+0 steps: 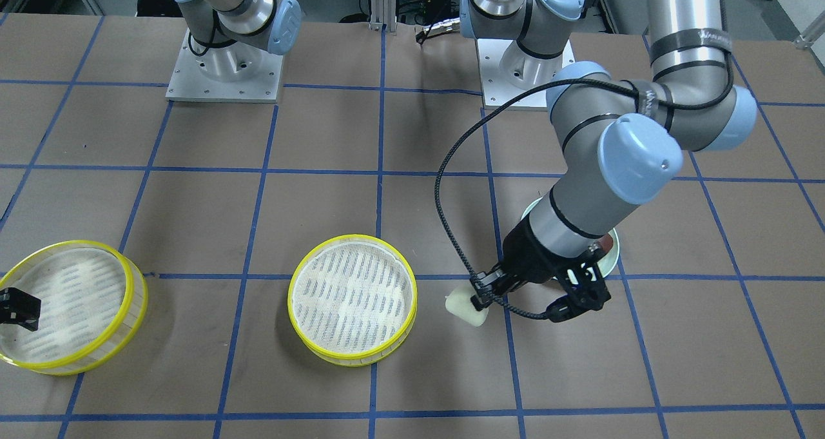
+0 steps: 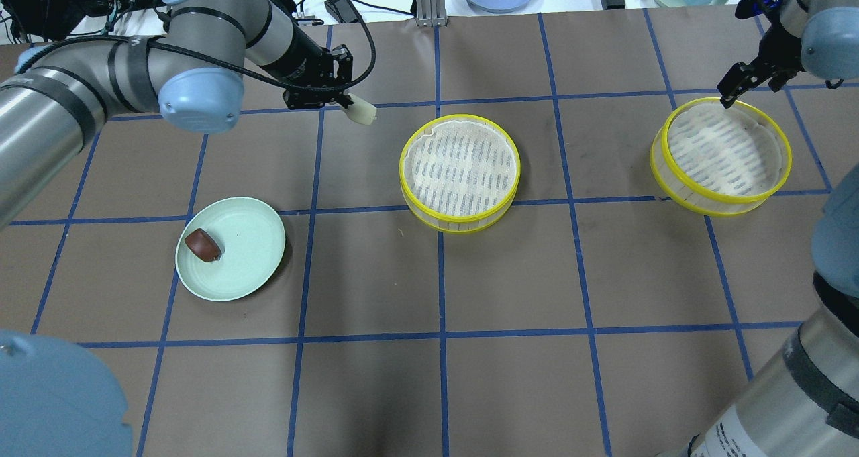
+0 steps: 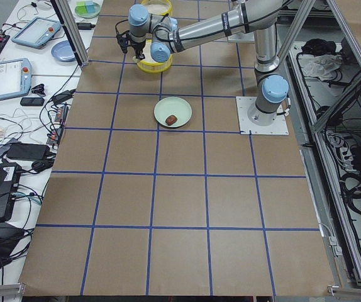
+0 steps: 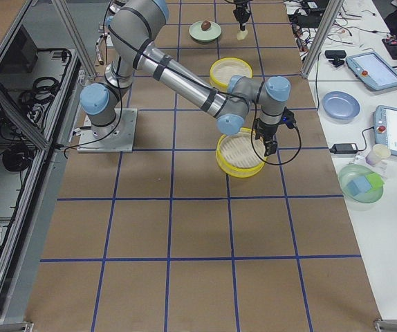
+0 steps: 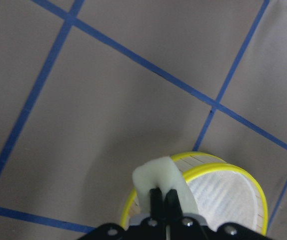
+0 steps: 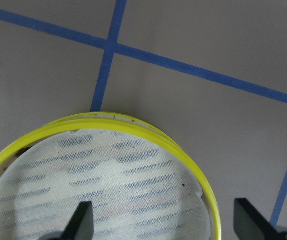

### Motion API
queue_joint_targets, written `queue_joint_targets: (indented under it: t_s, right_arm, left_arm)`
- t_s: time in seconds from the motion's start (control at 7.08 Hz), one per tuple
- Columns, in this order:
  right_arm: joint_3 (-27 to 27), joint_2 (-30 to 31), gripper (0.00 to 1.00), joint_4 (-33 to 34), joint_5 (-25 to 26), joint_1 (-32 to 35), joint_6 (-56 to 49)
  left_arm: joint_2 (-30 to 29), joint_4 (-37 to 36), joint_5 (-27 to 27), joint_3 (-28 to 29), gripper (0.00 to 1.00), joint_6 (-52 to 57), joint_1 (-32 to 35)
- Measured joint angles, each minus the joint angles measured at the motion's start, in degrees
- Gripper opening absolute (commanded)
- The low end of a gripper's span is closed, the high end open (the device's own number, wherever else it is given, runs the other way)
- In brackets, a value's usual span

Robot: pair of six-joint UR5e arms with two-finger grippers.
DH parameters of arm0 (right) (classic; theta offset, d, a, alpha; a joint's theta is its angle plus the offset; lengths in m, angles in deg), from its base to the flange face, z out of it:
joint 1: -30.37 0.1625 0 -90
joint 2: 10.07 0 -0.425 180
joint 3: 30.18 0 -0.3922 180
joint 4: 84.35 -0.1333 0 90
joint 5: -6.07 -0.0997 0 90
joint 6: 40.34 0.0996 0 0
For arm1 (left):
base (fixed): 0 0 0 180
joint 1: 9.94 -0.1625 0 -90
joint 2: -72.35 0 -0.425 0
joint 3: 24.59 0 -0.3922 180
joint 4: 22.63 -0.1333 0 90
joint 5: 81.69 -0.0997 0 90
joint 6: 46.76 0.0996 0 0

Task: Stack buns with steamer

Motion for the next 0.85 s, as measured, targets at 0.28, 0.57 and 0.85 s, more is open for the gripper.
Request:
queue_joint_targets:
  t_s: [0.28,0.57,0.85]
  right_arm:
    - [2.0,-0.4,0.89,0.8,-0.2,-2.8,-1.9]
    - [4.4,-1.0,0.60,2.6,-0.2,-4.2,-2.2]
    - [5.2,-2.0,0.19,3.1,-0.3,-5.6,-2.3]
  left_arm:
    - [-4.8,-6.9,1.0,0.0,0.05,-5.4,5.0]
    - [-5.1,-6.8,0.8,-1.0,0.12,-7.4,7.3]
    - [-3.8,-4.5,0.6,-3.9,0.37,-7.8,7.7]
